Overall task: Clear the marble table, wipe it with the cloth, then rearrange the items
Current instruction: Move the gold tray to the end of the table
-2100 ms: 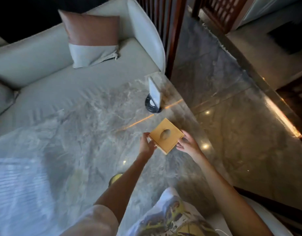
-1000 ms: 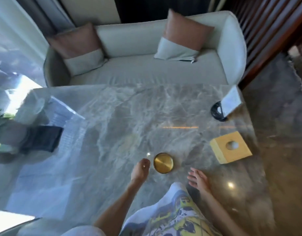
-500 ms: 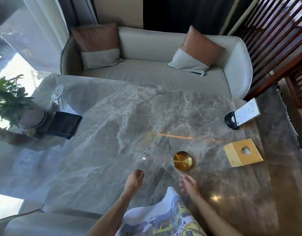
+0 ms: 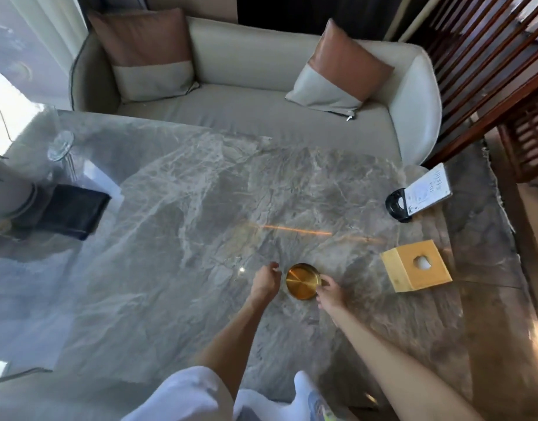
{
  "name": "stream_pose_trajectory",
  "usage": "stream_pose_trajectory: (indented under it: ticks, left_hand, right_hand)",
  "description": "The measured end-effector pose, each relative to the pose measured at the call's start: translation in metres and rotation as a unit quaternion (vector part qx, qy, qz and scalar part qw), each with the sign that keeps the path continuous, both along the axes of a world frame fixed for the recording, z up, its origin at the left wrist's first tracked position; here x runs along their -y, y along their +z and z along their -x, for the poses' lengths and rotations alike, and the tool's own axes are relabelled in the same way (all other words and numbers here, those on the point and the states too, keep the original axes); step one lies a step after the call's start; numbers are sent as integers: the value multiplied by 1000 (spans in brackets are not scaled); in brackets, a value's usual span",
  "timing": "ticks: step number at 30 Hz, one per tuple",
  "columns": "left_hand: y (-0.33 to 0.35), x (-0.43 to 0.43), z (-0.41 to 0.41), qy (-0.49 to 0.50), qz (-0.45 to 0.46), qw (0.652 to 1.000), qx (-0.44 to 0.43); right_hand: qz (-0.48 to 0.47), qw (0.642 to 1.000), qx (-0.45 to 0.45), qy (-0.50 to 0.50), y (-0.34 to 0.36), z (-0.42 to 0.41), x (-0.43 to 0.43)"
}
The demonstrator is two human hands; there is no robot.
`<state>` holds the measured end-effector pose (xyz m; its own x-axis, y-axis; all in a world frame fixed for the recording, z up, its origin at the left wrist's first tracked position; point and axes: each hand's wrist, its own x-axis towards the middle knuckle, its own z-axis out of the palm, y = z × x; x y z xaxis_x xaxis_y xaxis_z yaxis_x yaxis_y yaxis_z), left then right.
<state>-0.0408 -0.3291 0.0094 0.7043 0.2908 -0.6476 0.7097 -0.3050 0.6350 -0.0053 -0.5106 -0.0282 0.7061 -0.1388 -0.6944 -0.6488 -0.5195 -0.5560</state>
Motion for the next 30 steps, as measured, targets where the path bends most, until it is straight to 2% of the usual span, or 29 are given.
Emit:
stream_pose_trajectory:
  ticks: [4, 8, 11, 16, 19, 21, 23, 26, 30]
  left_hand:
    - [-18, 35, -4, 48, -7, 999, -18]
    - [-19, 90, 18, 79, -22, 997, -17]
    - [-10, 156, 26, 24, -14, 999, -21]
    - [0, 276, 28, -58, 71, 995, -28]
    - [3, 326, 30, -123, 99, 987, -20]
    - [0, 344, 32, -162, 103, 981, -29]
    - [-6, 352, 34, -160, 96, 981, -47]
    - [-8, 353, 37, -208, 17, 978, -30]
    - [-2, 340, 30, -167, 15, 985, -31]
  right_hand:
    - [-7, 998, 21, 51, -41, -6, 12]
    - [-36, 999, 22, 28, -20, 15, 58]
    - [-59, 998, 6, -17, -9, 37, 128]
    - [-61, 986, 5, -153, -6, 77, 260]
    - [-62, 974, 0, -220, 5, 102, 311]
    - [-91, 960, -19, -265, 23, 112, 323]
    - [-105, 951, -37, -289, 34, 118, 327]
    - [-118, 942, -40, -310, 40, 121, 325]
    - [-127, 927, -47, -350, 41, 111, 311]
